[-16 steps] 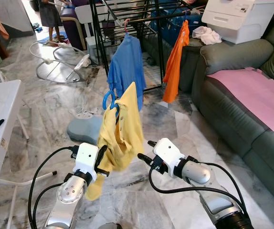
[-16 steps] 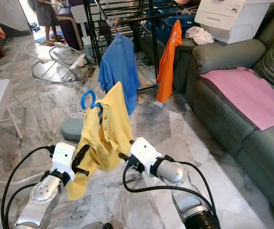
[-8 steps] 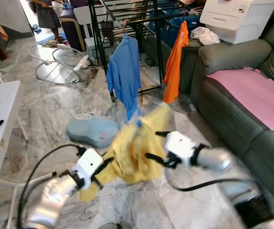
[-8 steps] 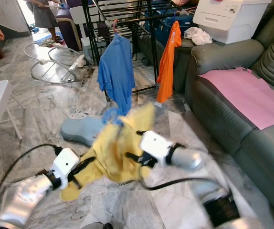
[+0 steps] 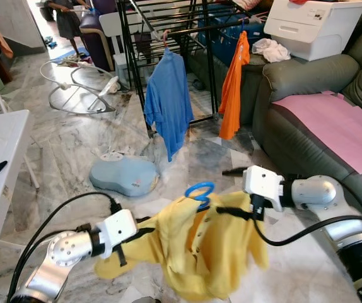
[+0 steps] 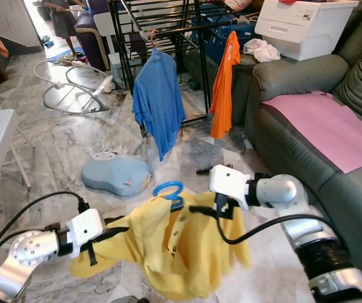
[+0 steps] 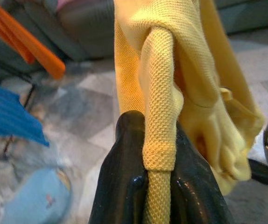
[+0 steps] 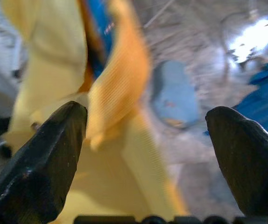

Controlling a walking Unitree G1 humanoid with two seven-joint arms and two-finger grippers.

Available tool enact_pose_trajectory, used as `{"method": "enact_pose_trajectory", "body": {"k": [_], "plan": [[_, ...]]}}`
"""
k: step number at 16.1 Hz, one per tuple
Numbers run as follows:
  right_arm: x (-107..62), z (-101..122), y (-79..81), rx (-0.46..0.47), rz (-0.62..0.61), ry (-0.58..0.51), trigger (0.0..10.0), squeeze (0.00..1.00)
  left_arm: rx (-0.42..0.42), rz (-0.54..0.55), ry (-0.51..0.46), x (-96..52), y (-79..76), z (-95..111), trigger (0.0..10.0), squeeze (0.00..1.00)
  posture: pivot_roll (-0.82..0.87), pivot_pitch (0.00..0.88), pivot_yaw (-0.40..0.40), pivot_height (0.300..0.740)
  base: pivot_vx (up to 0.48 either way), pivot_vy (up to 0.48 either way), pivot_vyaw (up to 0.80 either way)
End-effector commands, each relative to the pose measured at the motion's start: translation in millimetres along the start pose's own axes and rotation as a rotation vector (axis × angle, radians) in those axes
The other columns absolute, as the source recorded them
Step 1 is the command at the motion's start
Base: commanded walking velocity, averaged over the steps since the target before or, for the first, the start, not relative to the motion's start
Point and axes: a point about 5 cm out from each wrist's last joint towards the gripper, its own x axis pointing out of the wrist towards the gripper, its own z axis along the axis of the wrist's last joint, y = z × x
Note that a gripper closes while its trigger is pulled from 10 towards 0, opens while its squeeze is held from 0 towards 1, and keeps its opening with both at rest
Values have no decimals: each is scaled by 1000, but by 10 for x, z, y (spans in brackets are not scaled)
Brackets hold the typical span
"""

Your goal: Hang hanger

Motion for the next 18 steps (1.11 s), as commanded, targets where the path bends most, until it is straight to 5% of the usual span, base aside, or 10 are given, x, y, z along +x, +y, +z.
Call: {"method": "enact_pose_trajectory", "body": {"k": [1,6,7,8,9,18], "plan": [[-22,10,-27,13,65,7,10000,1000,51,13,-61,-11,96,133,0,0,-75,0,78,740,0,0,0],[-48,-68,-80,-2,168,64,10000,851,63,1,-101,-11,126,189,0,0,-69,0,69,740,0,0,0],[-35,-49,-96,-7,174,55,0,824,64,-4,-103,-15,118,188,0,0,-67,0,69,740,0,0,0],[-30,-44,-103,-12,180,53,0,745,65,-7,-103,-19,115,186,0,0,-67,0,69,740,0,0,0],[-22,-39,-114,-18,188,52,0,0,68,-11,-104,-25,114,186,0,0,-66,0,68,740,0,0,0],[14,-54,-135,-22,272,59,0,0,79,-40,-114,3,104,206,0,0,-65,0,69,740,0,0,0]]}}
